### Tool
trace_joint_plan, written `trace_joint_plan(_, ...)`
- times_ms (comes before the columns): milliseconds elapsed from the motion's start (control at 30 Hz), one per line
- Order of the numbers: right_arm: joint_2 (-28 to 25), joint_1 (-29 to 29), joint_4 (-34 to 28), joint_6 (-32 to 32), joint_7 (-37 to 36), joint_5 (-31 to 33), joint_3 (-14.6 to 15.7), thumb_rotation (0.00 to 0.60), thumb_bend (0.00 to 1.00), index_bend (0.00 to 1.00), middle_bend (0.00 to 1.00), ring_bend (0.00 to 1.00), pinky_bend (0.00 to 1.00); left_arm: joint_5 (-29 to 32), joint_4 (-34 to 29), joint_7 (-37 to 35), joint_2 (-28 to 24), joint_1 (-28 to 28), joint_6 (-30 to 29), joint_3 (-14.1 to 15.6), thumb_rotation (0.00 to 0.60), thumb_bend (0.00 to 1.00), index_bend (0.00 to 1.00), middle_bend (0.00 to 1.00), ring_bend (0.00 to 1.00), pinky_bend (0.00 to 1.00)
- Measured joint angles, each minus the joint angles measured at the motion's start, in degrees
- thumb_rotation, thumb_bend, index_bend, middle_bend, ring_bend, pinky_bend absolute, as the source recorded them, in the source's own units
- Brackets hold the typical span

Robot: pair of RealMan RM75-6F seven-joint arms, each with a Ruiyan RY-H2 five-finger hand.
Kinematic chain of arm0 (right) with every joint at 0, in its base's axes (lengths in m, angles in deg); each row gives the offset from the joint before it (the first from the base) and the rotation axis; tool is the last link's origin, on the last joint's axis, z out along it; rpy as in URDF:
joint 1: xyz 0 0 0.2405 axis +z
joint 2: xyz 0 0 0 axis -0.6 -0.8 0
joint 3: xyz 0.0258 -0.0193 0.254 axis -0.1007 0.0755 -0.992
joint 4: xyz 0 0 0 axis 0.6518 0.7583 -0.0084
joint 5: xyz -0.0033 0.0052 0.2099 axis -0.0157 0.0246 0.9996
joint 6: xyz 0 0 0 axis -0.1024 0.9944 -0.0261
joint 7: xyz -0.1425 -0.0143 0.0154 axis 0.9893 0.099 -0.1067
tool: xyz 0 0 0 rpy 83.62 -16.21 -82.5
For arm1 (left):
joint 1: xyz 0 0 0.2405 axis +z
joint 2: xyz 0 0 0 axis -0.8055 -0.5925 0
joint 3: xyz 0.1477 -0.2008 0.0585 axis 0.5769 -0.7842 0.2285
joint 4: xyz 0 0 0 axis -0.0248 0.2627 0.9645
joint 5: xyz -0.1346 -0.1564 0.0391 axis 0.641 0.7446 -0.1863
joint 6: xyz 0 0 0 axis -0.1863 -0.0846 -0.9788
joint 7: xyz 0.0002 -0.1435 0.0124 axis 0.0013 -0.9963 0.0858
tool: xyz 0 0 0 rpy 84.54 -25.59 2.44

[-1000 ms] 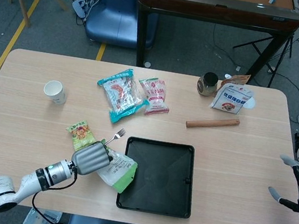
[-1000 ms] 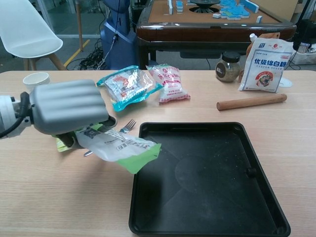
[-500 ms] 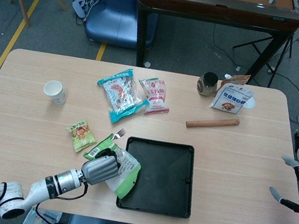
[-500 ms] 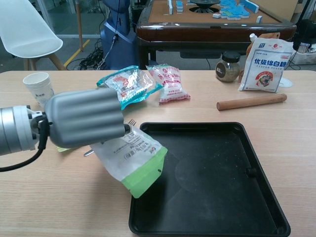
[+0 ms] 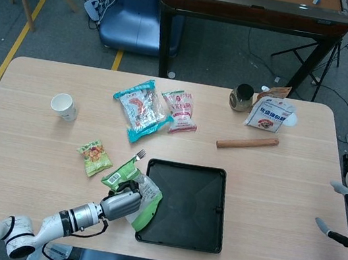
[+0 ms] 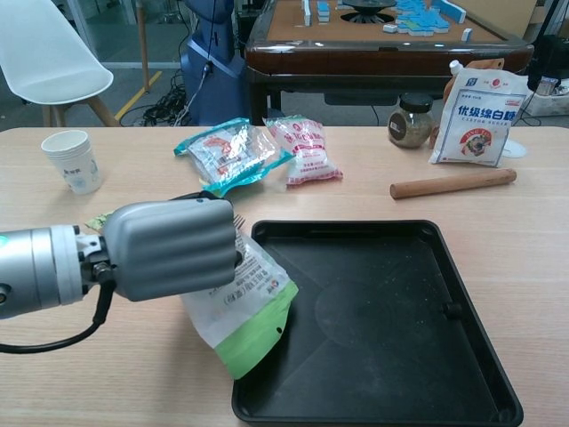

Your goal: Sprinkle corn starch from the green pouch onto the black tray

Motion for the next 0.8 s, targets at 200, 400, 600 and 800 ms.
trace_joint_plan(200, 0.3, -0.1, 0.4, 0.1, -0.3, 0.1, -0.1, 0.600, 0.06, 0.24, 0.32, 0.16, 0.22, 4.6, -0.6, 8.5, 0.5, 1.2, 0.5, -0.5, 0.600, 0.39, 0.48, 0.73, 0.75, 0.97)
trace_joint_plan(400, 0.6, 0.0, 0.6, 0.1, -0.4, 0.0, -0.2, 0.600, 0.06, 0.24, 0.32, 0.16, 0.22, 8.7, -2.1, 15.4, 0.7, 2.2, 0.2, 0.0, 0.600, 0.39, 0.47, 0.73, 0.75, 0.97)
trace_joint_plan(600, 0.6, -0.3, 0.7, 0.6, -0.5, 0.0, -0.2, 0.600, 0.06, 0.24, 0.32, 0.16, 0.22, 11.0, -5.4, 17.9, 0.3, 2.4, -1.9, 0.0, 0.600, 0.39, 0.47, 0.73, 0.76, 0.97)
trace_joint_plan(800, 1.0, -0.6, 1.1, 0.7, -0.9, 0.2, -0.2, 0.600, 0.06, 0.24, 0.32, 0.16, 0.22, 10.5, -5.9, 21.1, 0.8, 2.4, -3.9, 1.6, 0.600, 0.39, 0.47, 0.73, 0.76, 0.98)
